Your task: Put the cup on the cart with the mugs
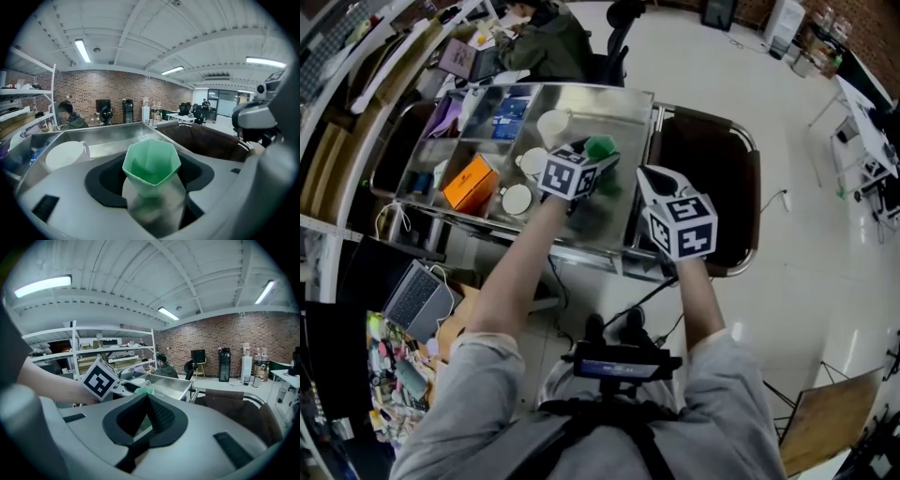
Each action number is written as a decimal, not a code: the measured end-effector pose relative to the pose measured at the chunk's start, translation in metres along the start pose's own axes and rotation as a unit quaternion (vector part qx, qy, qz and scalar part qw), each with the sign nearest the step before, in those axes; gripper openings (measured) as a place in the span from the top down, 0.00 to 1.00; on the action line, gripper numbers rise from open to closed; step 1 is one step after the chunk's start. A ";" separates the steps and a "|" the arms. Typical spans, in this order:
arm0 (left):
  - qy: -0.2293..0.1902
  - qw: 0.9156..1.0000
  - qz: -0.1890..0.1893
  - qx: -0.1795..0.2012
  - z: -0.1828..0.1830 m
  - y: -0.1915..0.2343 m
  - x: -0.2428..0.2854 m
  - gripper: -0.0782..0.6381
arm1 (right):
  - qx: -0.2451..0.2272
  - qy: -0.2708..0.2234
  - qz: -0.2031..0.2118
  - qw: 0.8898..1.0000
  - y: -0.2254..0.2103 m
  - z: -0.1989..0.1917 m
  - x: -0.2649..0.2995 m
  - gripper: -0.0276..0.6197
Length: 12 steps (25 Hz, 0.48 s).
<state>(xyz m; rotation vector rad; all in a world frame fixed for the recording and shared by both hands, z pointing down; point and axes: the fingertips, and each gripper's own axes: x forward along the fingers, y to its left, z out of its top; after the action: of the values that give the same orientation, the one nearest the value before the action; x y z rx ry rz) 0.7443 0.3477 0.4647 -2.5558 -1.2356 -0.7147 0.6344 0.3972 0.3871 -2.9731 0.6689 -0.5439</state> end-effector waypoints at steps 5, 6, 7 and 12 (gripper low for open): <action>0.009 1.000 0.011 -0.009 -0.013 0.002 0.005 0.44 | 0.001 0.002 0.010 1.000 -0.001 -0.001 -0.002 0.95; 0.010 1.000 0.012 -0.010 -0.016 0.003 0.007 0.44 | 0.001 0.003 0.012 1.000 0.000 -0.002 -0.001 0.95; 0.011 1.000 0.013 -0.012 -0.019 0.003 0.008 0.44 | 0.002 0.004 0.014 1.000 0.000 -0.003 -0.001 0.95; 0.004 1.000 0.018 -0.012 -0.020 0.002 0.010 0.44 | 0.002 0.006 0.020 1.000 -0.003 -0.005 -0.002 0.95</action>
<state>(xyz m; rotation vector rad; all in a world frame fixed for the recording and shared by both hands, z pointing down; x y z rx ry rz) 0.7446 0.3451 0.4871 -2.5854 -1.1822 -0.7366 0.6320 0.4008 0.3918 -2.9487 0.7248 -0.5602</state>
